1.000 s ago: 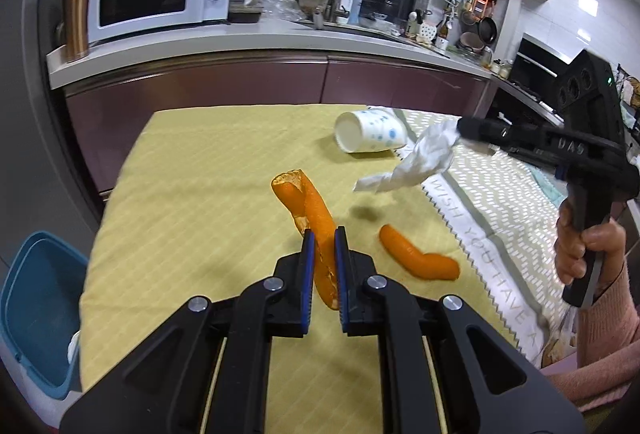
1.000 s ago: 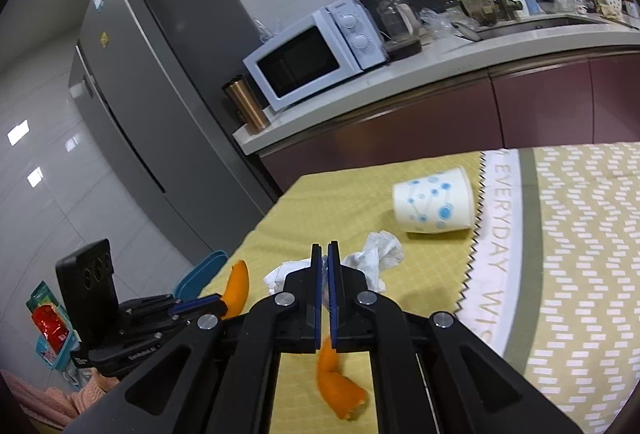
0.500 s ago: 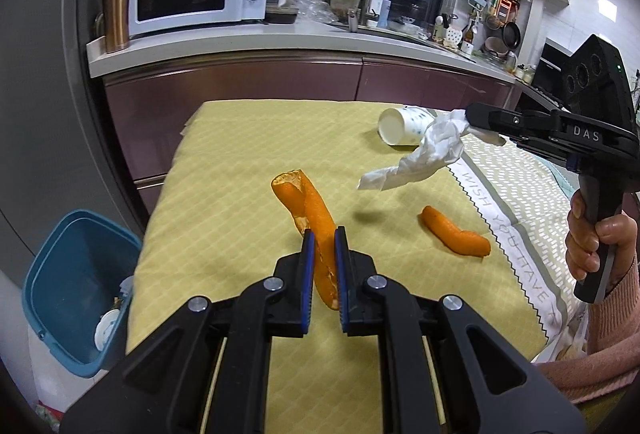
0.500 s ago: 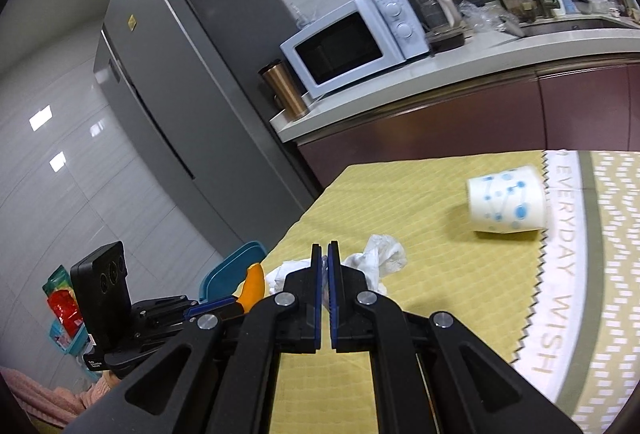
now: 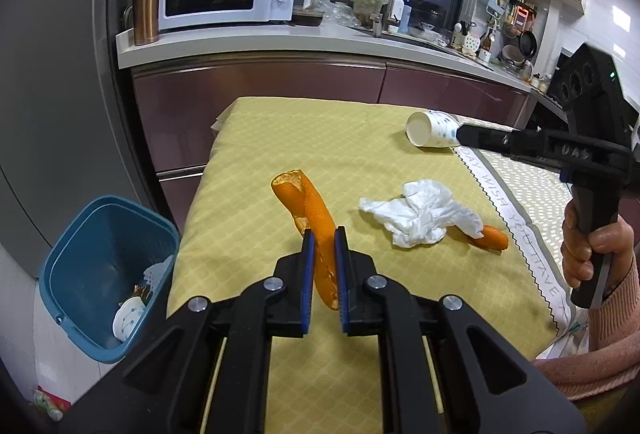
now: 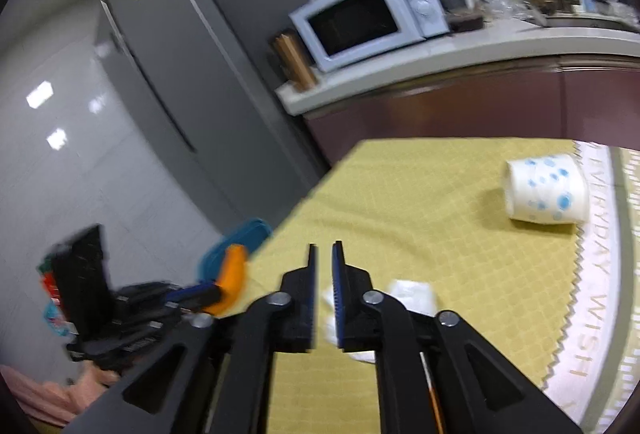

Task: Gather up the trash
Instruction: 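Carry the orange peel and tissue in both tools over to the teal bin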

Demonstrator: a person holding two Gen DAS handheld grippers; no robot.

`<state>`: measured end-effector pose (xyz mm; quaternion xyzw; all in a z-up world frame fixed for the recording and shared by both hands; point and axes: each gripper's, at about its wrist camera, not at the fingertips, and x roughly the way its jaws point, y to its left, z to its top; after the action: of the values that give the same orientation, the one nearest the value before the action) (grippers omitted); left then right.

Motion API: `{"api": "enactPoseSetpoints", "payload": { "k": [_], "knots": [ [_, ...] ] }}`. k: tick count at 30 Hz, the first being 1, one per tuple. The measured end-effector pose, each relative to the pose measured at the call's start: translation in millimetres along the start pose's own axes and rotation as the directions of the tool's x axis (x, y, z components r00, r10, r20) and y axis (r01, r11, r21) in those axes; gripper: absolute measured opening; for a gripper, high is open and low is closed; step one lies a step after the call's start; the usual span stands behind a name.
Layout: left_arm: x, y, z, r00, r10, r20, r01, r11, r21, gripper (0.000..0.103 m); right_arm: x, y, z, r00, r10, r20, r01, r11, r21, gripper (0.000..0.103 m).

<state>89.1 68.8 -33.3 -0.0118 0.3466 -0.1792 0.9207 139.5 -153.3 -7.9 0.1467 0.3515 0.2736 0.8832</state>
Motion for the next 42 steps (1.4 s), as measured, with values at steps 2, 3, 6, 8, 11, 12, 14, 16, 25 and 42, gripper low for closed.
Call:
{"api": "enactPoseSetpoints", "payload": {
  "k": [2,3,6,8,11,12,14,16,25,42],
  "knots": [
    [1,4,-2,1.0,0.0,-0.005,0.0,1.0,-0.007,0.01,9,-6,-5,0.998,-0.037,-0.056,0.037,0.999,-0.002,0.051],
    [2,4,-2,1.0,-0.001,-0.008,0.001,1.0,-0.01,0.01,14,-9,-9,0.994,-0.068,-0.083,0.068,0.998,-0.007,0.061],
    [5,7,-4,1.0,-0.006,-0.016,0.006,1.0,-0.018,0.01,27,-13,-23,0.981,-0.125,-0.149,0.121,0.992,-0.032,0.06],
    [7,8,-6,1.0,-0.006,-0.021,0.006,1.0,-0.02,0.01,36,-15,-31,0.971,-0.149,-0.186,0.142,0.989,-0.051,0.06],
    [9,8,-7,1.0,-0.004,-0.025,0.004,1.0,-0.022,0.01,47,-14,-39,0.96,-0.173,-0.22,0.158,0.984,-0.084,0.046],
    [9,9,-8,1.0,-0.003,-0.026,0.003,1.0,-0.024,0.01,49,-11,-40,0.958,-0.184,-0.219,0.166,0.981,-0.101,0.031],
    [8,10,-8,1.0,-0.001,-0.025,0.0,1.0,-0.027,0.01,51,-9,-40,0.96,-0.169,-0.223,0.149,0.983,-0.103,0.015],
    [8,12,-7,1.0,0.003,-0.024,-0.004,1.0,-0.03,0.01,50,-5,-38,0.963,-0.164,-0.215,0.142,0.984,-0.111,0.005],
    [-2,22,-8,0.999,0.031,-0.005,-0.032,0.999,-0.039,0.01,33,12,-18,0.991,-0.057,-0.125,0.047,0.995,-0.085,0.001],
    [-11,45,-20,0.999,0.054,-0.007,-0.054,0.995,-0.078,0.01,72,14,-38,0.943,-0.234,-0.238,0.184,0.96,-0.213,0.04]
  ]
}}
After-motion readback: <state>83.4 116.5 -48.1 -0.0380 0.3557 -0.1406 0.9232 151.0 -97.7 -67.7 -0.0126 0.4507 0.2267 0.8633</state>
